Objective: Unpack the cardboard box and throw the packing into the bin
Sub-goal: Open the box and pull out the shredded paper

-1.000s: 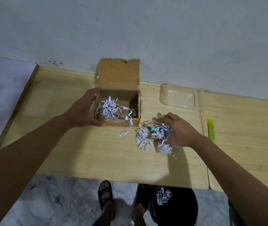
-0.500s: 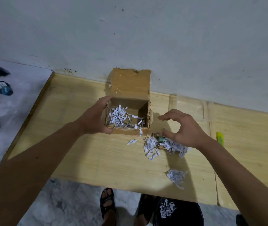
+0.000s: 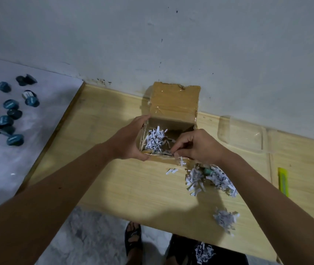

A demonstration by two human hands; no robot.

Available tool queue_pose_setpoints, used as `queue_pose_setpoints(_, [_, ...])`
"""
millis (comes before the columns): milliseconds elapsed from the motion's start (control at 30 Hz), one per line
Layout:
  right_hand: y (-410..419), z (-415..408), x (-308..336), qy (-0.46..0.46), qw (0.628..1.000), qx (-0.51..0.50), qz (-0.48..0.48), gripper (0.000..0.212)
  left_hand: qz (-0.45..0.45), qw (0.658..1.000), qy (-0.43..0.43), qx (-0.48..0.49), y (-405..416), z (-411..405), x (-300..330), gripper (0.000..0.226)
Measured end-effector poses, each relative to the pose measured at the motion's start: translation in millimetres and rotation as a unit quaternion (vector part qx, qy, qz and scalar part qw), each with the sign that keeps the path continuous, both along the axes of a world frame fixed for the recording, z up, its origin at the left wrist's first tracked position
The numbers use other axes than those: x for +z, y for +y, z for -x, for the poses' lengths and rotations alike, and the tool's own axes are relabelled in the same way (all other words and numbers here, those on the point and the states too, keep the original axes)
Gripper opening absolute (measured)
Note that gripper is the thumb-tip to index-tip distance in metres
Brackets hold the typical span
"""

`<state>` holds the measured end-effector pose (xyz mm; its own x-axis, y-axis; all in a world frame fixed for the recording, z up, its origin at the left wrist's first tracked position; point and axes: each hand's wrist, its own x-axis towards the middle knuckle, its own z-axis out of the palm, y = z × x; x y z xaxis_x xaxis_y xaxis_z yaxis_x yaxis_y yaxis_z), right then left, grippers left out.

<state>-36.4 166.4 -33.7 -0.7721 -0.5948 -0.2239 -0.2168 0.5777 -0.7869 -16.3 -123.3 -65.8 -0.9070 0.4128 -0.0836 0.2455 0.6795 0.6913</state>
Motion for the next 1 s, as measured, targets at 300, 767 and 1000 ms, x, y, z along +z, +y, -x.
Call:
queue_pose_setpoints(300, [-52.0, 19.3, -20.1, 0.01, 0.988, -0.146, 0.054, 0.015, -0.028, 0.999, -0.019, 0.012, -1.4, -2.0, -10.1, 0.141])
queue_pose_setpoints(767, [-72.9, 30.6, -25.9, -0.059, 0.988, 0.072, -0.125, 0.064, -0.036, 0.999, -0.018, 0.018, -2.6, -1.8, -15.5, 0.141])
queue_pose_setpoints(1000, [-69.7, 37.0, -33.5, -0.152, 0.979, 0.101, -0.092, 0.038, -0.031, 0.999, 0.009, 0.01, -4.5, -1.4, -14.4, 0.139])
